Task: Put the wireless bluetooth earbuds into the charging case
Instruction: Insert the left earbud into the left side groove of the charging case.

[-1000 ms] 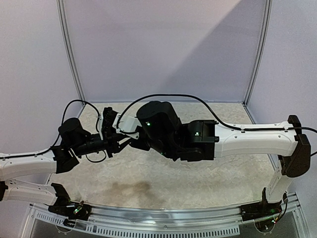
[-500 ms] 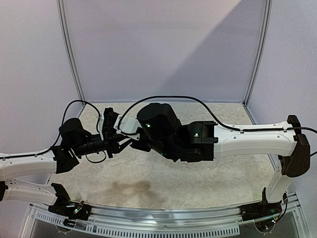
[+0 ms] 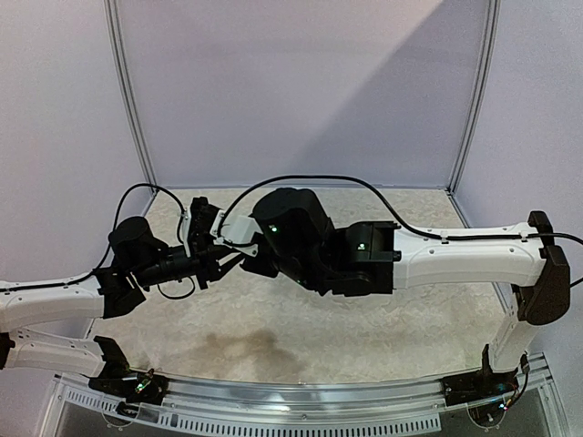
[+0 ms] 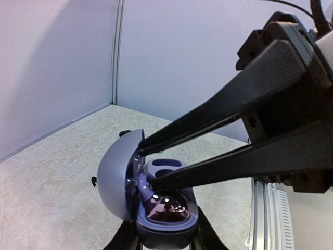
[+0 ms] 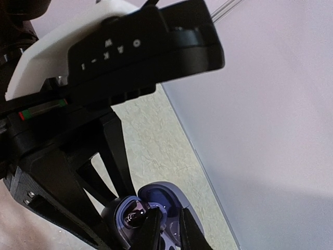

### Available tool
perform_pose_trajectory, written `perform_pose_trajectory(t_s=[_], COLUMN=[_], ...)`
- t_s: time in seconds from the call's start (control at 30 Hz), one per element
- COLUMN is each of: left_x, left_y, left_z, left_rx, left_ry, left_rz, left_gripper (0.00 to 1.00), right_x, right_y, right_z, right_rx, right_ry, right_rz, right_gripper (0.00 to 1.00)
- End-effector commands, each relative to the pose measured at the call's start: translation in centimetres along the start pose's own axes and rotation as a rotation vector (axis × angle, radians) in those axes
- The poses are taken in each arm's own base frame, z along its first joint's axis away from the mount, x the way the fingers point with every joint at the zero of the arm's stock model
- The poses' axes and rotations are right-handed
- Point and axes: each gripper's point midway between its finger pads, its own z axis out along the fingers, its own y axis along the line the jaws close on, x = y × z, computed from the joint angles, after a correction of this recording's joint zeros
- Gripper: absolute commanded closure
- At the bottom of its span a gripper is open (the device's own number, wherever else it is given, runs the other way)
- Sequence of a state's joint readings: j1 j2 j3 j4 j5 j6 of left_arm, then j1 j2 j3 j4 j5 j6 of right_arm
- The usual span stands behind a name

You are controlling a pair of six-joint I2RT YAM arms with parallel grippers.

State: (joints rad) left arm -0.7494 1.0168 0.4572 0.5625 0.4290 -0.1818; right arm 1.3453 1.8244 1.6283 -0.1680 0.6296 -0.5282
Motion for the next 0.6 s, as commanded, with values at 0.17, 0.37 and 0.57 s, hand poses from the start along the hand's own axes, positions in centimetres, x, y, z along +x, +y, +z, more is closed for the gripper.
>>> perform_pose_trajectory(t_s=[0.17,0.37,0.57], left_x=[-3.3,-3.2,-2.8], left_y=[0.0,-0.1,0.1], left_z=[-0.1,-0.1,-0.2], left_rx=[-0.003,0.003,-0.008], left_ry=[-0.107,-0.104,-0.092], left_rz=[0.017,0.021,0.033], left_gripper=[1.0,1.0,1.0], right_x=[3.0,2.9,2.6], right_y=[0.5,0.5,0.3], right_z=[-0.4,-0.5,-1.0], right_rx=[-0.044,-0.05,-0.064], right_ry=[0.087,0.085,0.078], right_rz=[-0.043,-0.055,-0.035], right_gripper=[0.82,0.8,0.8])
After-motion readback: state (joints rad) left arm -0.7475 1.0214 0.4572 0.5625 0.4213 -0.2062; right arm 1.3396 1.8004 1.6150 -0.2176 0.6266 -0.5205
